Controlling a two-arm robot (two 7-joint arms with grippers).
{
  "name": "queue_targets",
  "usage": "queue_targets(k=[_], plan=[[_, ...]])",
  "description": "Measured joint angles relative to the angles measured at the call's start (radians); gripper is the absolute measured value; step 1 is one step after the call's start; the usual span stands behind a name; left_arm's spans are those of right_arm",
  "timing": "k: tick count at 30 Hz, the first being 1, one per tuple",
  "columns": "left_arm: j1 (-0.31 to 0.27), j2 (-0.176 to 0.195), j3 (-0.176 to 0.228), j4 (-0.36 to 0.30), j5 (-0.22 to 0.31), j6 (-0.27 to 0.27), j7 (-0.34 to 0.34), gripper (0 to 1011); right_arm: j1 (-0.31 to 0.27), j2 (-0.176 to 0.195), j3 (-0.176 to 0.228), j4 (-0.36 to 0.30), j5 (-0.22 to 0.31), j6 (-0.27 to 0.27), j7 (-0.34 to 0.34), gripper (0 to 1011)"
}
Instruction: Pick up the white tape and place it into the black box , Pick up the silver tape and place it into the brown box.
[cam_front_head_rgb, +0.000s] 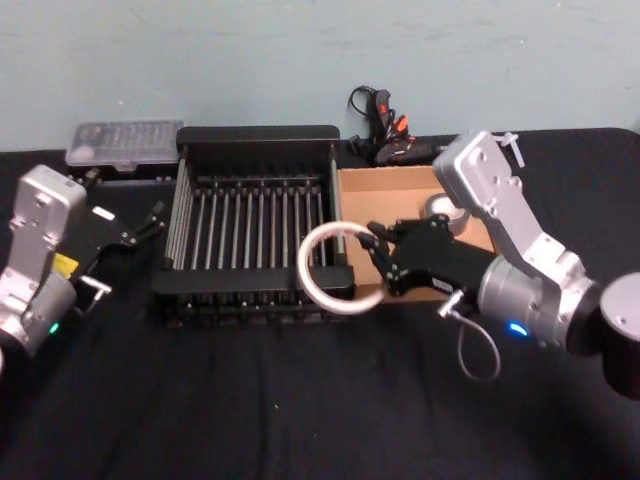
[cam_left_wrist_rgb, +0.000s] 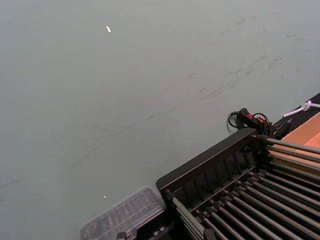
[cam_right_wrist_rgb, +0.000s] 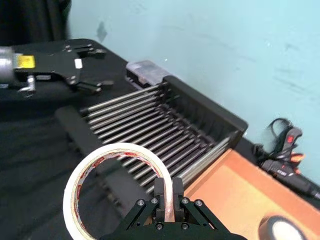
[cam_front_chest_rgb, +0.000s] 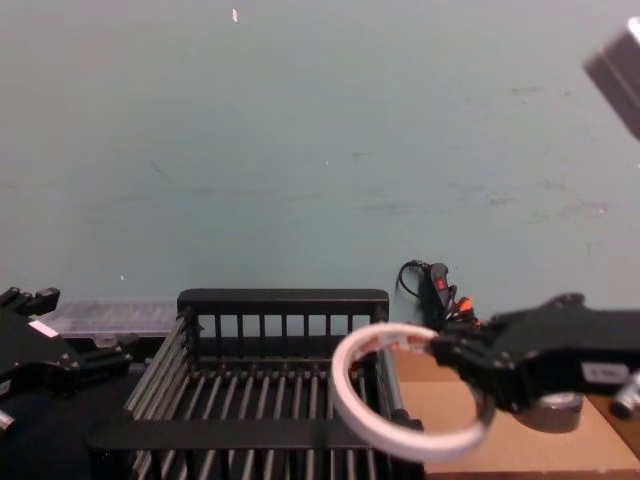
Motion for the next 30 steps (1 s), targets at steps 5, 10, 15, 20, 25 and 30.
queue_targets(k=[5, 10, 15, 20, 25, 30], plan=[[0.000, 0.000, 0.000, 0.000, 0.000, 0.000, 0.000, 1001, 0.064, -0.032, -0.020, 0.068, -0.024, -0.018, -0.012, 98], [0.000, 0.000, 0.000, 0.000, 0.000, 0.000, 0.000, 1001, 0.129, -0.071, -0.037, 0.144, -0.048, -0.041, -0.022, 98], [0.000, 0.000, 0.000, 0.000, 0.000, 0.000, 0.000, 1001, 0.193, -0.113, -0.056, 0.228, -0.078, -0.073, -0.032, 98], [0.000, 0.000, 0.000, 0.000, 0.000, 0.000, 0.000, 1001, 0.243, -0.154, -0.076, 0.307, -0.115, -0.114, -0.046, 98], [0.000, 0.000, 0.000, 0.000, 0.000, 0.000, 0.000, 1001, 0.278, -0.192, -0.093, 0.376, -0.152, -0.157, -0.065, 98], [0.000, 0.000, 0.000, 0.000, 0.000, 0.000, 0.000, 1001, 0.305, -0.229, -0.105, 0.448, -0.189, -0.197, -0.087, 97]])
